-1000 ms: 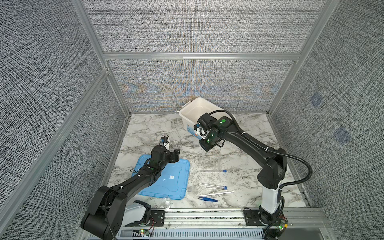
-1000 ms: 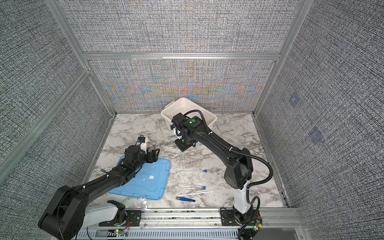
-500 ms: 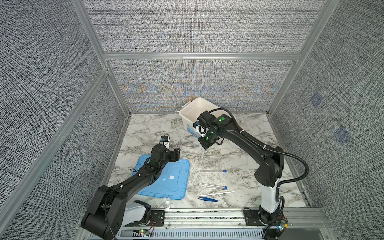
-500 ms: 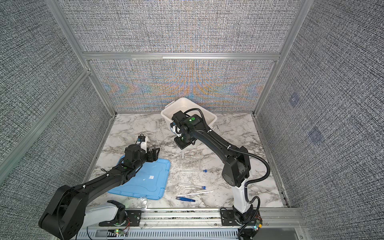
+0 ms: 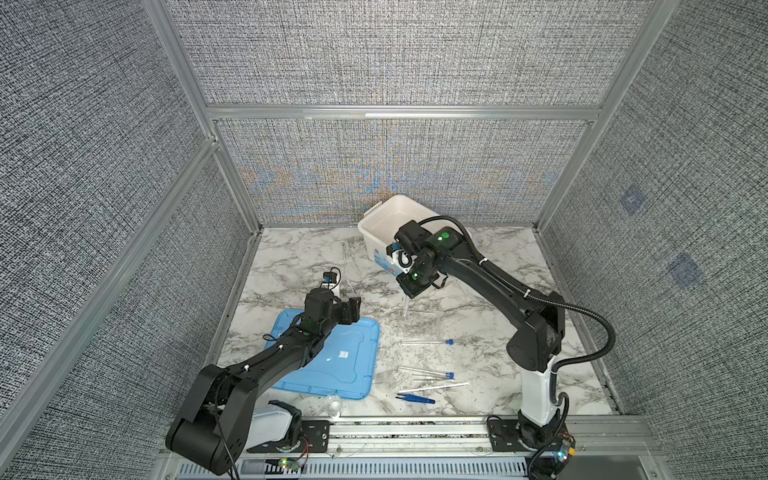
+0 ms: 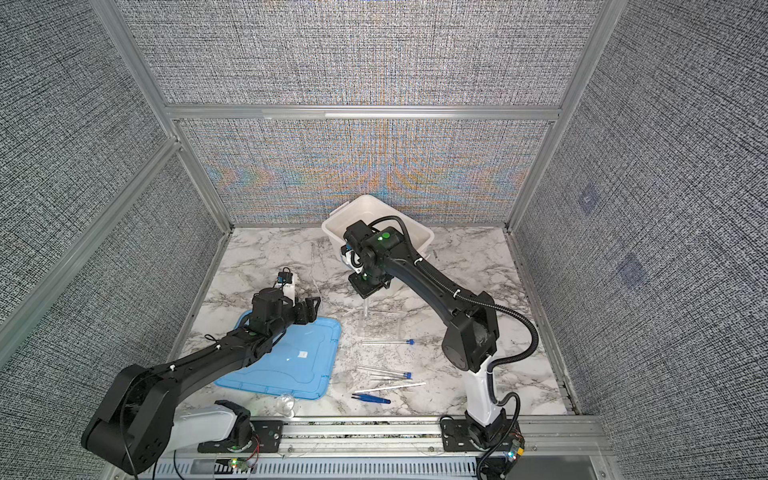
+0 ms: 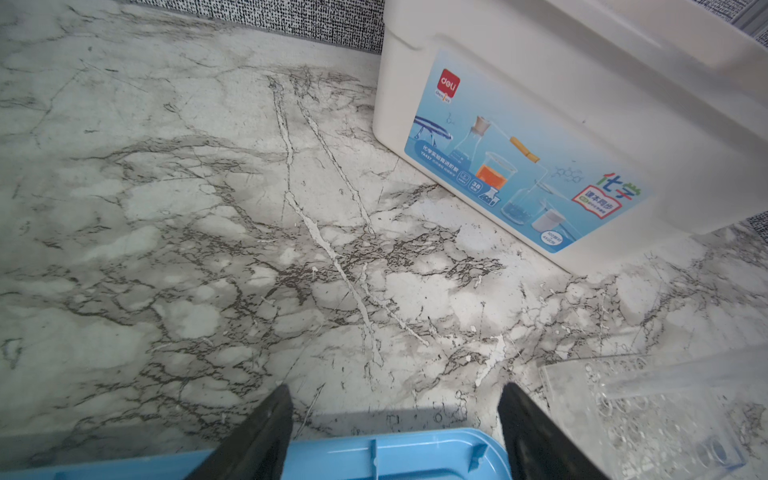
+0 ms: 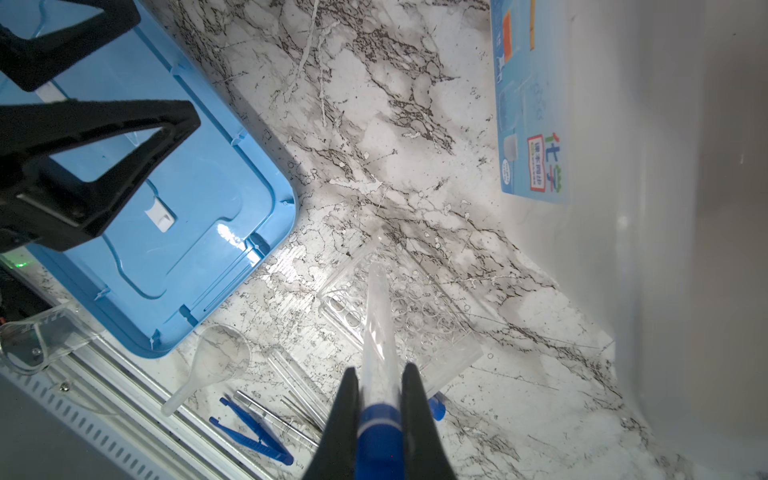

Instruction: Organize the chemistry lab equipment

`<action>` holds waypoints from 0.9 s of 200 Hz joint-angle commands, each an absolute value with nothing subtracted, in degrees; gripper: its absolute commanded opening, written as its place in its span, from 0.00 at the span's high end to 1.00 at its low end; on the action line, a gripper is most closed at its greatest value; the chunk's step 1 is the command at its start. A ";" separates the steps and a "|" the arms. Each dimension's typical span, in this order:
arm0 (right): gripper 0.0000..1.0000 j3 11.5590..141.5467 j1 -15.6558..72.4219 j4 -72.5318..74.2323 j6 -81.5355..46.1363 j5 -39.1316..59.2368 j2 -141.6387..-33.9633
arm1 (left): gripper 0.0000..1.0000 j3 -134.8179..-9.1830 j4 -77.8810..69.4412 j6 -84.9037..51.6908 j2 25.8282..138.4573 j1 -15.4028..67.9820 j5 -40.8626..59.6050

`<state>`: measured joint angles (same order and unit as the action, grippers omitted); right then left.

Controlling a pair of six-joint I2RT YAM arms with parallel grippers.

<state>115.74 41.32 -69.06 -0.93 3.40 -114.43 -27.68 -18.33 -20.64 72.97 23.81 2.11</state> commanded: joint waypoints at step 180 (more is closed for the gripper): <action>0.93 117.26 41.46 -70.95 -0.08 4.95 -116.06 | 0.21 -28.39 -19.51 -21.06 74.42 23.73 3.87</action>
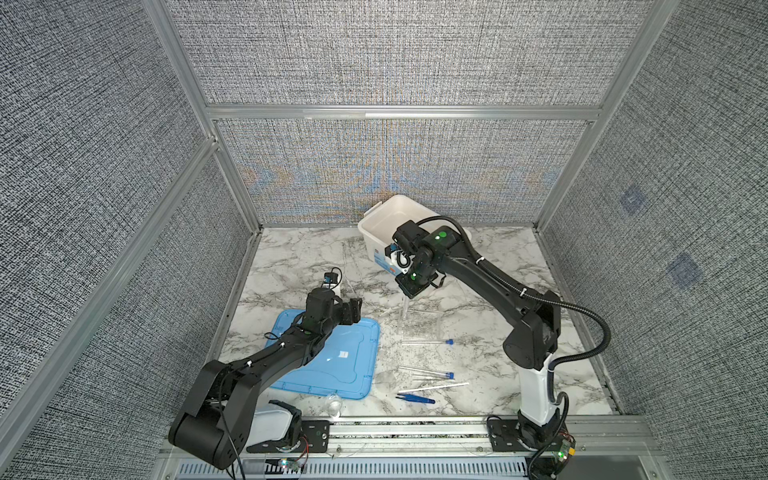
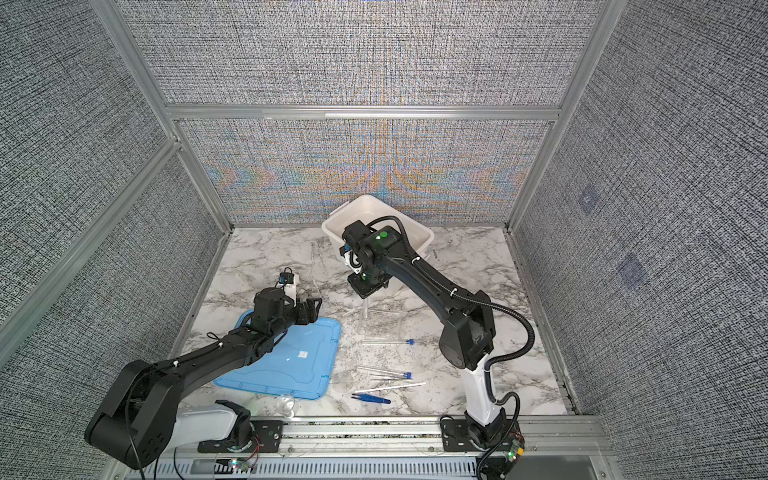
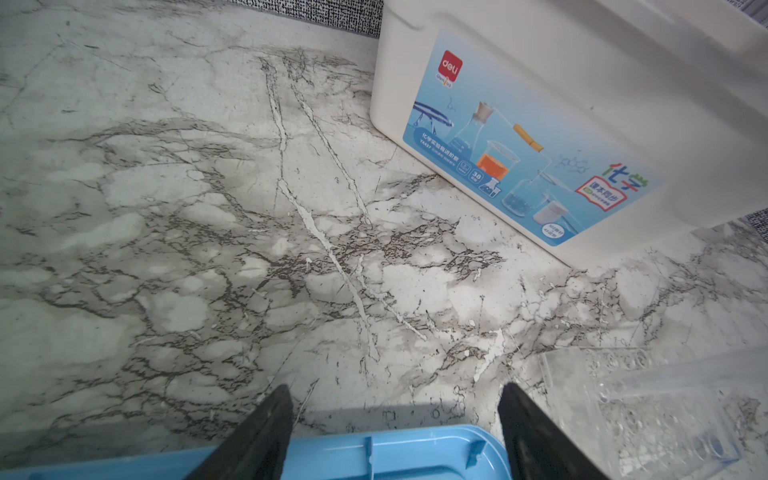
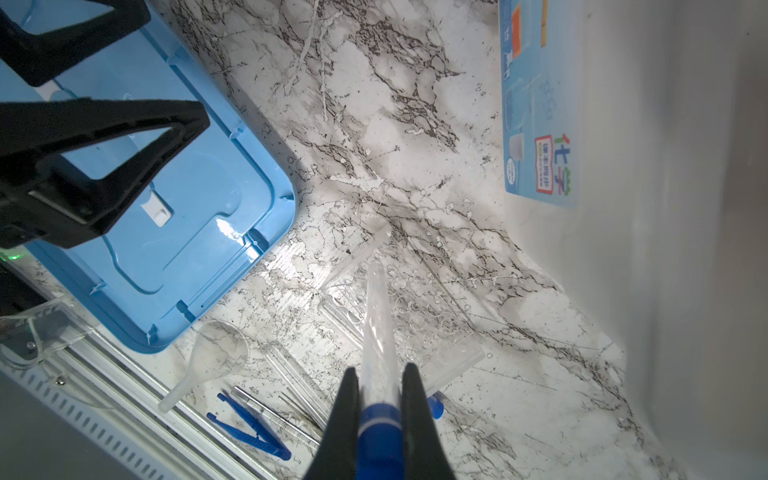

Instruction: Organize the chemistry lab equipment

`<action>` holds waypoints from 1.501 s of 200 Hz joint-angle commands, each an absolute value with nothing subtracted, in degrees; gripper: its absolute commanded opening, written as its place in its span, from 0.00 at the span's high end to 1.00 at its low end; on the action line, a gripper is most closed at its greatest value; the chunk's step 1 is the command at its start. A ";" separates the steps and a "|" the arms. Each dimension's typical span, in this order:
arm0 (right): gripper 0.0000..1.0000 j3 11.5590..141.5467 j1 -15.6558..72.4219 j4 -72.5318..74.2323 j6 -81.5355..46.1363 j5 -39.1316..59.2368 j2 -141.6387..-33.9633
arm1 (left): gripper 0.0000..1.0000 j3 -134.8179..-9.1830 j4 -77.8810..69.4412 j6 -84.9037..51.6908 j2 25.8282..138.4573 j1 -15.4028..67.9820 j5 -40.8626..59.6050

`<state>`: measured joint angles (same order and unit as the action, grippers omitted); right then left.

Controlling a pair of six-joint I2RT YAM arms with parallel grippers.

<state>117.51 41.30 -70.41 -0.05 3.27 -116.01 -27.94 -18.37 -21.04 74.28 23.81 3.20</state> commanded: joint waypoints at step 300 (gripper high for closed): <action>0.79 112.45 44.31 -69.02 -0.41 6.75 -114.00 | 0.21 -28.12 -19.08 -20.92 73.71 23.72 3.60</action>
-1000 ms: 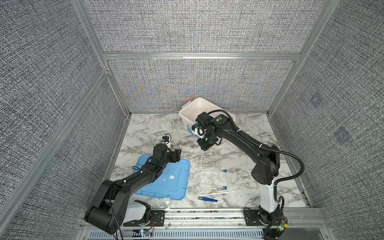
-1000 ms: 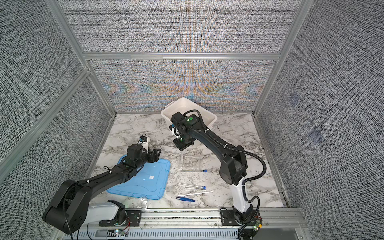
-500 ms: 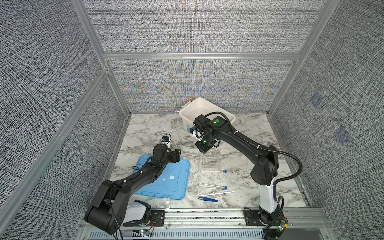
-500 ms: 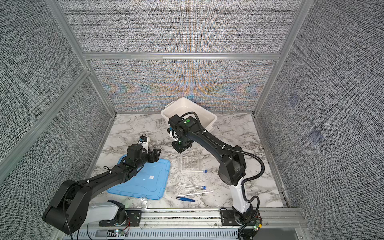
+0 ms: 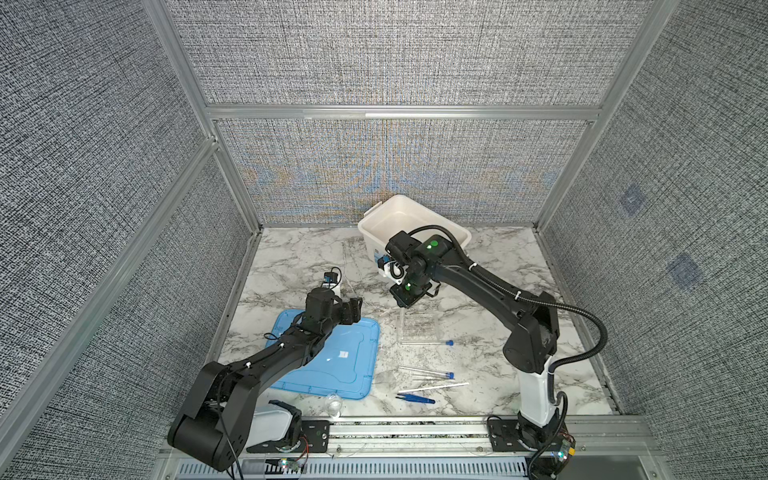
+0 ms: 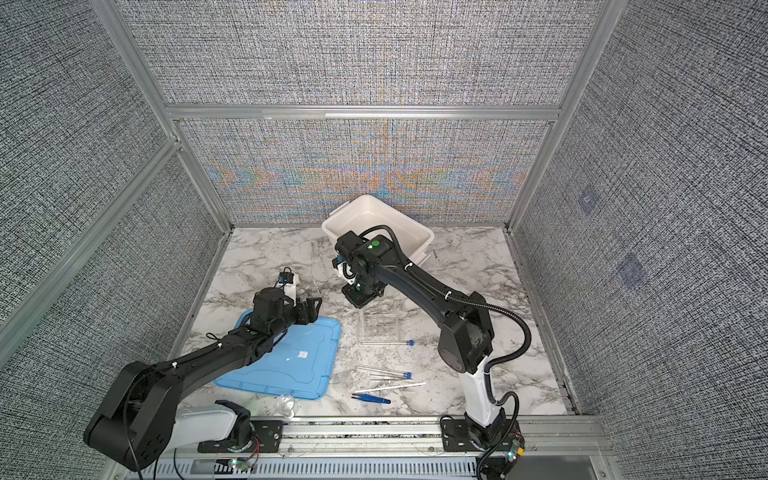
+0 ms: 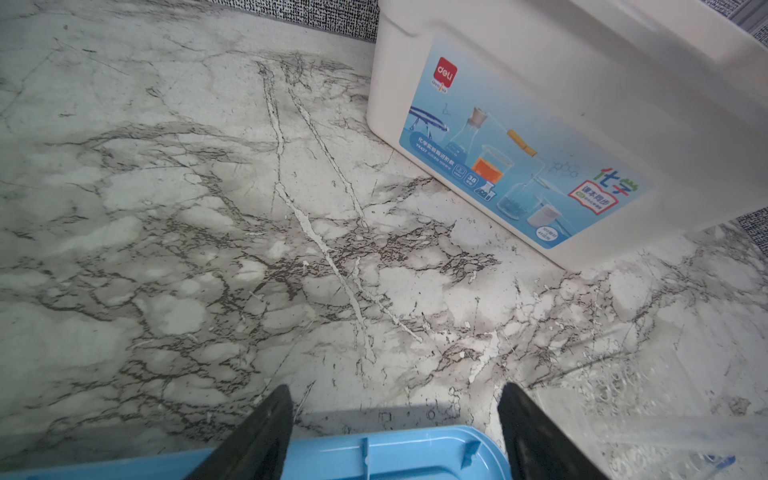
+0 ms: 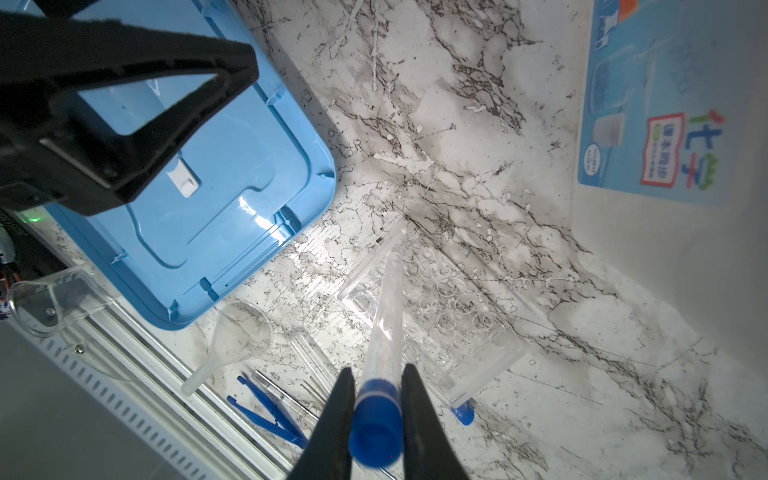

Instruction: Organize the chemistry lab equipment

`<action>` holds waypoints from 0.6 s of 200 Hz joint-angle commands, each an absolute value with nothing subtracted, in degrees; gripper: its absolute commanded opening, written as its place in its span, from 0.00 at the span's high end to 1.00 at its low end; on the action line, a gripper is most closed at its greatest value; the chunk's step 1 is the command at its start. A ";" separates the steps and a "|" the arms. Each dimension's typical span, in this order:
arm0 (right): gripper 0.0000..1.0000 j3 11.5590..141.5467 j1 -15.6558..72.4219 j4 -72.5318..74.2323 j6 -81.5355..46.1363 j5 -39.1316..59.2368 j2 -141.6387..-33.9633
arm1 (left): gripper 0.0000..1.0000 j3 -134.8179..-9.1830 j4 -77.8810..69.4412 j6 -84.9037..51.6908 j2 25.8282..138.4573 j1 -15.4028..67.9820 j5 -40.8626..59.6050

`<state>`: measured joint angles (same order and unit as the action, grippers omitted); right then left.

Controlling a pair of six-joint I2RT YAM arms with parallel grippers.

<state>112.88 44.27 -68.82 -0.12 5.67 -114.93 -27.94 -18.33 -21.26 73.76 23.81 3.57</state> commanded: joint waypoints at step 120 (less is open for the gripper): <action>0.45 99.48 44.03 -60.16 0.18 -1.26 -96.22 | 0.21 -27.62 -19.38 -19.96 72.58 23.70 3.08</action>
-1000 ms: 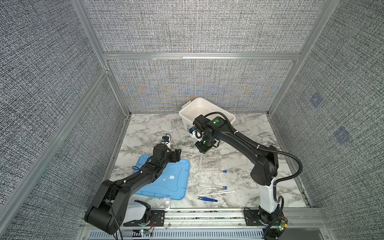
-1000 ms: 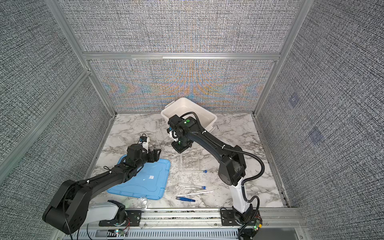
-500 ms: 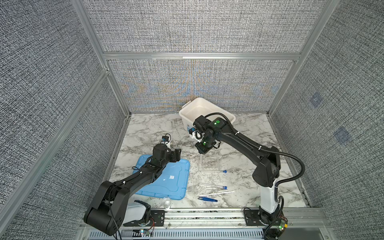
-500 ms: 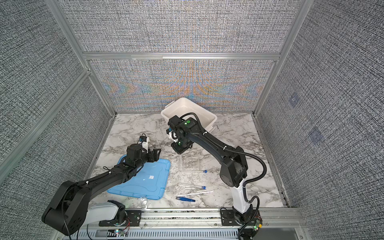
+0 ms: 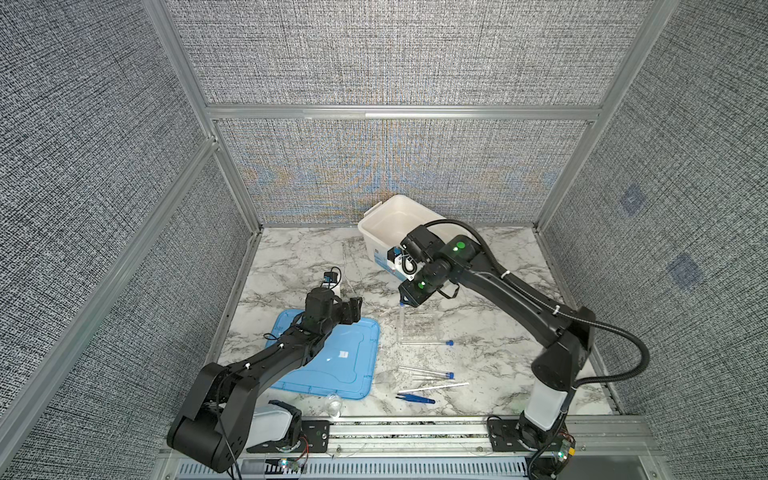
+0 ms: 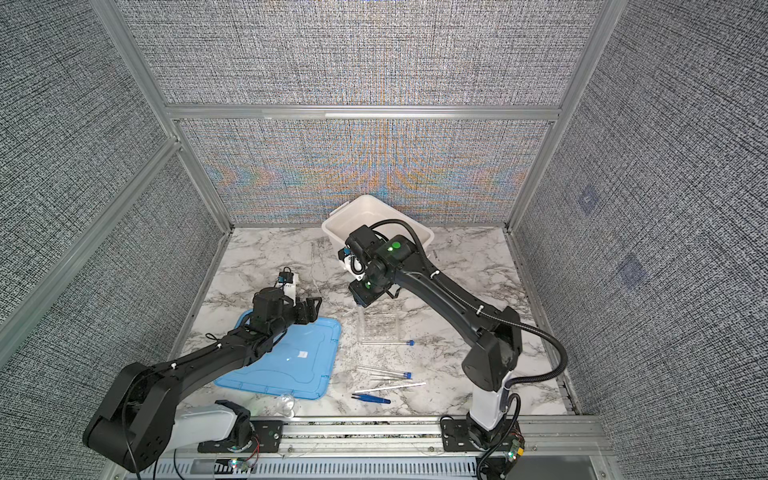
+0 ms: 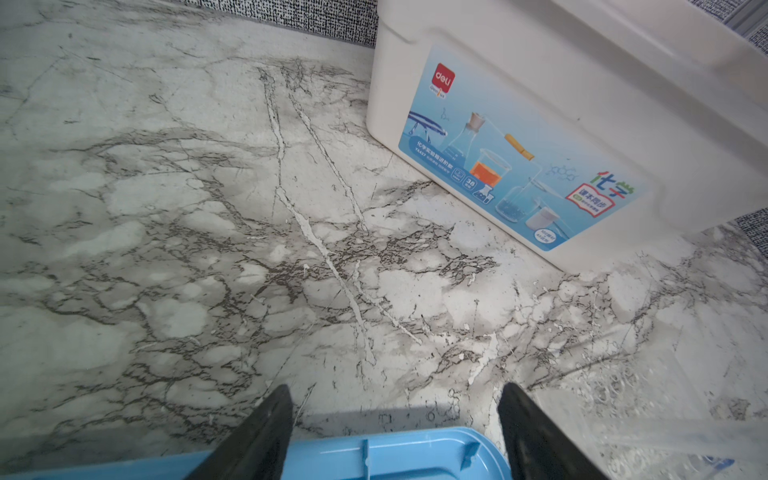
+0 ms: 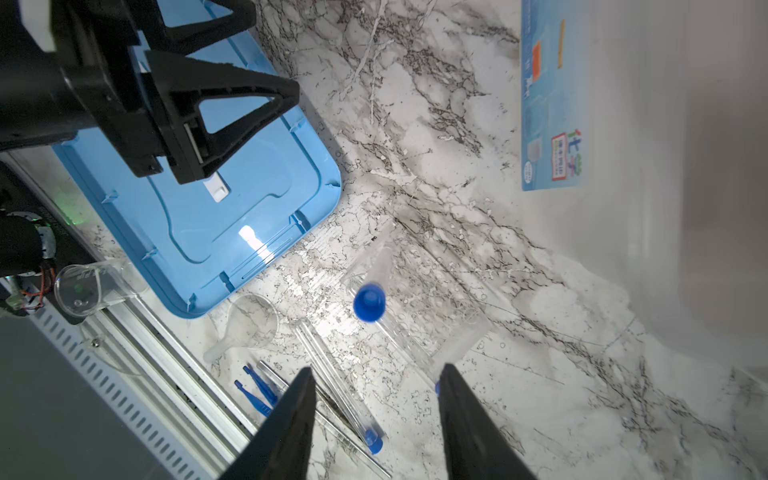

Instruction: Organize the chemistry lab equipment

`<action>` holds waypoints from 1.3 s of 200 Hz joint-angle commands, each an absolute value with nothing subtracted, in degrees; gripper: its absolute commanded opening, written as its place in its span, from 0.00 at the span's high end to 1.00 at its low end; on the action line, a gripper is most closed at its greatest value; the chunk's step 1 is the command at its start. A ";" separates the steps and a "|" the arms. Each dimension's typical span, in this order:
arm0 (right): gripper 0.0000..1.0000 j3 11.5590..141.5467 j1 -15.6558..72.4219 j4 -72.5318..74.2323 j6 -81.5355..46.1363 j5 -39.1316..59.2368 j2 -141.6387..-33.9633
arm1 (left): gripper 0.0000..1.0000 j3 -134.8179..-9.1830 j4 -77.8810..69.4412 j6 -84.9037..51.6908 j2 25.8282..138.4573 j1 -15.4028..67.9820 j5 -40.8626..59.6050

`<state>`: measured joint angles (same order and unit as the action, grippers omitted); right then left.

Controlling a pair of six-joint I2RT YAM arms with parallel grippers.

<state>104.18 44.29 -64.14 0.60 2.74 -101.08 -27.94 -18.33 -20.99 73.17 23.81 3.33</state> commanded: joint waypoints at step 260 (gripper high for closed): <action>0.38 33.31 32.53 -42.55 -49.10 22.60 -65.07 | 0.21 -22.00 -25.93 -12.08 61.98 24.65 -9.61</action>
<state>34.06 32.05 -44.07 -43.18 21.32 -66.28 -22.65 -23.66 -14.39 62.65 24.62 -5.54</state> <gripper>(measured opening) 0.627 0.793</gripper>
